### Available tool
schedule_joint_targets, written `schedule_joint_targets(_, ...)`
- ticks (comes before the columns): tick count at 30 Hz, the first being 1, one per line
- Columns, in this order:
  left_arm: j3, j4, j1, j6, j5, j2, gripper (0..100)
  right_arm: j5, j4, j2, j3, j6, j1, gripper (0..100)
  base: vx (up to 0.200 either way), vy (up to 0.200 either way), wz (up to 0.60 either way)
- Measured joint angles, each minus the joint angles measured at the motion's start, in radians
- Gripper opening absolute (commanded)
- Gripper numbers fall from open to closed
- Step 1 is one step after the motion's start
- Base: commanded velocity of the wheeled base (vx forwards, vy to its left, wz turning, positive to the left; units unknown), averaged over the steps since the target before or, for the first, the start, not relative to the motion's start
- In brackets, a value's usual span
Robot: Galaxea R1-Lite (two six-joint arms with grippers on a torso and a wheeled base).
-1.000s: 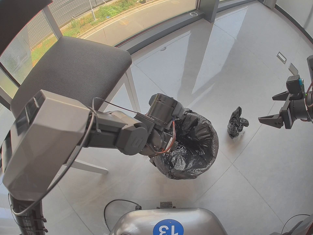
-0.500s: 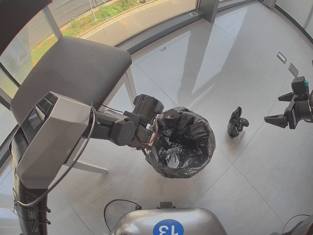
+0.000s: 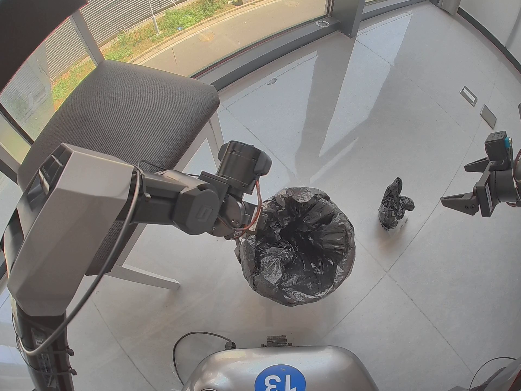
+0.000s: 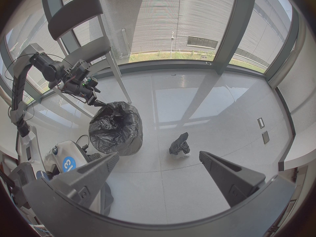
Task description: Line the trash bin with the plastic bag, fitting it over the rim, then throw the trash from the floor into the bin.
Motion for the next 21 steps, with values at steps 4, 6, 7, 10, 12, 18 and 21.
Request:
schedule_joint_targets(4, 0.001, 0.004, -0.031, -0.028, -0.002, -0.013, 100, 0.0, 0.0, 0.004, 0.013, 0.001, -0.011, 100, 0.0, 0.0, 0.0)
schedule_joint_targets(6, 0.004, 0.006, -0.038, -0.036, -0.004, -0.017, 100, 0.0, -0.001, 0.005, 0.023, 0.001, -0.016, 100, 0.0, 0.0, 0.0)
schedule_joint_targets(7, 0.004, 0.006, -0.043, -0.04, -0.005, -0.02, 100, 0.0, -0.001, 0.006, 0.031, 0.001, -0.018, 100, 0.0, 0.0, 0.0)
schedule_joint_targets(10, 0.006, 0.008, -0.058, -0.05, -0.006, -0.027, 100, 0.001, -0.003, 0.015, 0.047, 0.002, -0.03, 100, 0.0, 0.0, 0.0)
schedule_joint_targets(12, 0.006, 0.008, -0.063, -0.058, -0.006, -0.036, 100, 0.001, -0.004, 0.024, 0.054, 0.002, -0.041, 100, 0.0, 0.0, 0.0)
schedule_joint_targets(18, 0.011, 0.013, -0.094, -0.072, -0.013, -0.086, 100, 0.007, -0.041, 0.078, 0.066, 0.002, -0.086, 100, 0.0, 0.0, 0.0)
schedule_joint_targets(21, 0.026, 0.011, -0.107, -0.073, -0.018, -0.111, 100, 0.008, -0.099, 0.116, 0.064, 0.004, -0.099, 100, 0.0, 0.0, 0.0)
